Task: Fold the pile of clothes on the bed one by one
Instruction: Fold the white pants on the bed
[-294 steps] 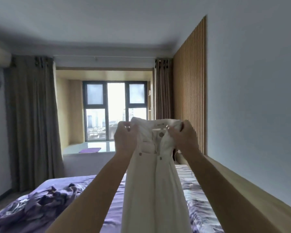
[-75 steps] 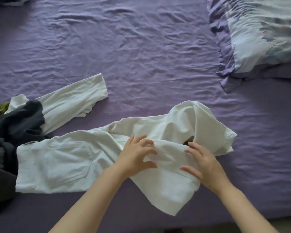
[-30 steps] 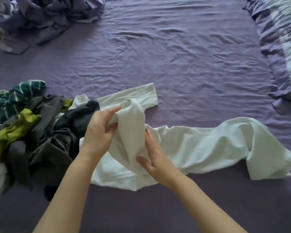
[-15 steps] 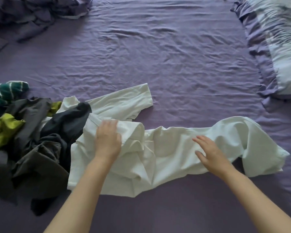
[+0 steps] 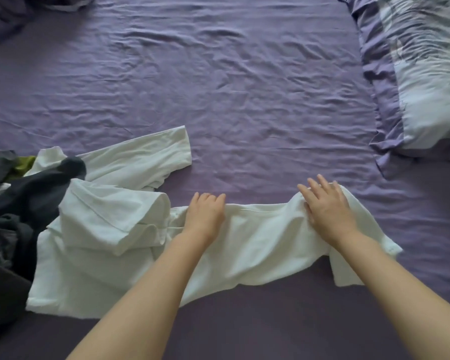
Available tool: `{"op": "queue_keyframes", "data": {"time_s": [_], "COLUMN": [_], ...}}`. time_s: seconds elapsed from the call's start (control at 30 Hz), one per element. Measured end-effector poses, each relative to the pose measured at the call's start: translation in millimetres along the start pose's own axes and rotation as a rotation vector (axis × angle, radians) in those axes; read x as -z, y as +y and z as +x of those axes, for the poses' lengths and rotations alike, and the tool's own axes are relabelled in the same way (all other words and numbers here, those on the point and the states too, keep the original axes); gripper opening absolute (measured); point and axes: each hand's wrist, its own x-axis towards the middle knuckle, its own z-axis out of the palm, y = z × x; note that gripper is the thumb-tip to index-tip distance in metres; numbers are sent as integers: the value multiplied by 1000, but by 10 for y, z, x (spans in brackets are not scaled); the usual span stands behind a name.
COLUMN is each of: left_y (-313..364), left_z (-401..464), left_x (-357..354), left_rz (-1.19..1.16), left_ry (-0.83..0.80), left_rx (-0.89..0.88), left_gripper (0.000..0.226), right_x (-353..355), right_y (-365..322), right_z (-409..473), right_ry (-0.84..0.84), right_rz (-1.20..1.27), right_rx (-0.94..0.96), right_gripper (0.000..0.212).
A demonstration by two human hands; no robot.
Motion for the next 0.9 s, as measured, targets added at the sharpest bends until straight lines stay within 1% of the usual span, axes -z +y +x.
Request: {"op": "queue_keyframes", "data": {"time_s": [0.07, 0.1, 0.13, 0.17, 0.23, 0.3, 0.37, 0.43, 0.47, 0.53, 0.57, 0.6, 0.67, 0.7, 0.73, 0.77, 0.83, 0.9], "left_y": [34, 36, 30, 16, -41, -125, -160, -77, 17, 221, 328, 438, 706, 865, 1027, 1189, 1452, 1619], "left_z": [82, 95, 80, 49, -15, -24, 82, 239, 345, 477, 510, 512, 429, 359, 276, 184, 22, -39], "left_x": [10, 22, 42, 58, 99, 163, 190, 173, 142, 21, -53, -120, -235, -289, -331, -366, -465, -510], "left_rz": [53, 50, 24, -25, -151, -217, -198, -143, -105, -86, -110, -129, -183, -229, -282, -319, -301, -267], "left_ry": [-5, 1, 7, 24, 66, 66, 148, 232, 202, 89, 75, 89, 174, 238, 292, 314, 242, 48], "left_rx": [-9, -45, -90, -139, -223, -217, -129, 20, 109, 297, 375, 436, 465, 424, 341, 234, 29, -49], "left_gripper": [27, 23, 22, 20, 16, 14, 16, 15, 12, 18, 21, 26, 44, 54, 59, 58, 49, 50], "right_x": [-44, -40, -23, -15, -9, 1, 7, 9, -5, -47, -66, -79, -102, -122, -135, -154, -216, -285], "right_y": [80, 123, 173, 240, 381, 518, 610, 644, 666, 679, 697, 716, 751, 764, 773, 782, 805, 868], "right_z": [150, 200, 241, 263, 243, 199, 220, 285, 340, 385, 381, 352, 201, 89, -31, -159, -397, -559], "right_ry": [-72, -100, -121, -142, -191, -190, -83, 5, 28, 45, 53, 68, 92, 105, 114, 112, 68, -9], "right_rz": [-131, -157, -162, -157, -146, -106, -32, -15, 0, 85, 152, 228, 427, 543, 640, 703, 768, 825], "right_rx": [-82, -133, -173, -177, -91, 23, 22, -46, -80, -139, -181, -224, -289, -307, -320, -332, -355, -403], "right_gripper": [53, 56, 54, 45, 31, 27, 24, 19, 17, 27, 34, 41, 55, 61, 67, 73, 85, 92]}}
